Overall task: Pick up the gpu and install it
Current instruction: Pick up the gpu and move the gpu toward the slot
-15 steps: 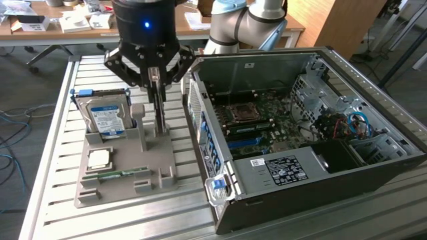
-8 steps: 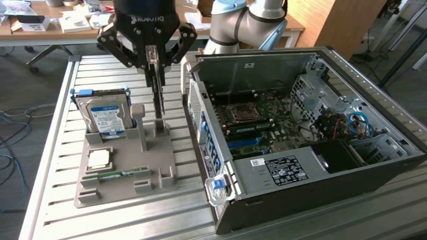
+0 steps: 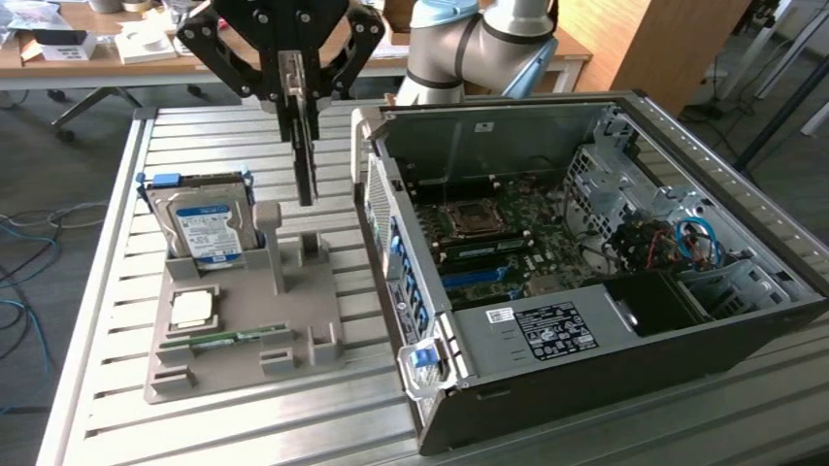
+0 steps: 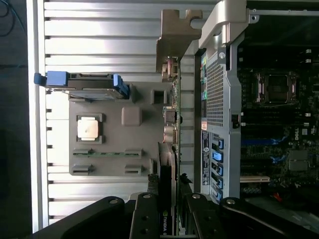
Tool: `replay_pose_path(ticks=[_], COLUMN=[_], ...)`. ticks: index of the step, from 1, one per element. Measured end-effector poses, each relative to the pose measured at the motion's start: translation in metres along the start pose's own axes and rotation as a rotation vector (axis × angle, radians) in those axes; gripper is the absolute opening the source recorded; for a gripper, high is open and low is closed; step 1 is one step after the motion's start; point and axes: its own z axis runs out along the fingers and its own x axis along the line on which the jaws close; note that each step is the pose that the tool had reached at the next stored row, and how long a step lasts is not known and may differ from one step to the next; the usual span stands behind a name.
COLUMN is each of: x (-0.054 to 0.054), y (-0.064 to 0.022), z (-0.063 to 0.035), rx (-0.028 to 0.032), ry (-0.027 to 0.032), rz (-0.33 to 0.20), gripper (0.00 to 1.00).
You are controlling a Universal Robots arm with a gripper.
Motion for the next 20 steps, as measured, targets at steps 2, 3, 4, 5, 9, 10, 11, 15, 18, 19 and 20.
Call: replay_pose_path(ticks=[2,3,4,5,9,10,11,15,18,19,20], x=[0.0,0.0,0.0,0.0,-0.003,-0.005,-0.007,-0.017,-0.026,-0.029,-0.032], y=[0.0001,0.0001,0.0001,0.0001,0.0002,0.0002,0.0003,0.0006,0.0008,0.0009,0.0009], z=[-0.0008,-0.0008,-0.0008,-0.0008,-0.0009,-0.0008,-0.0007,-0.0004,-0.0001,-0.0001,0.0], rx=[0.0,0.0,0.0,0.0,0.0002,0.0001,0.0001,0.0,0.0001,0.0001,0.0001], ry=[-0.0001,0.0,0.0001,0.0,0.0002,0.0001,0.0001,0.0001,0.0001,0.0001,0.0002], rz=[0.0,0.0,0.0,0.0,0.0,0.0,0.0,0.0,0.0,0.0,0.0], gripper=[0.26,0.26,0.26,0.26,0.26,0.26,0.26,0.26,0.26,0.26,0.26])
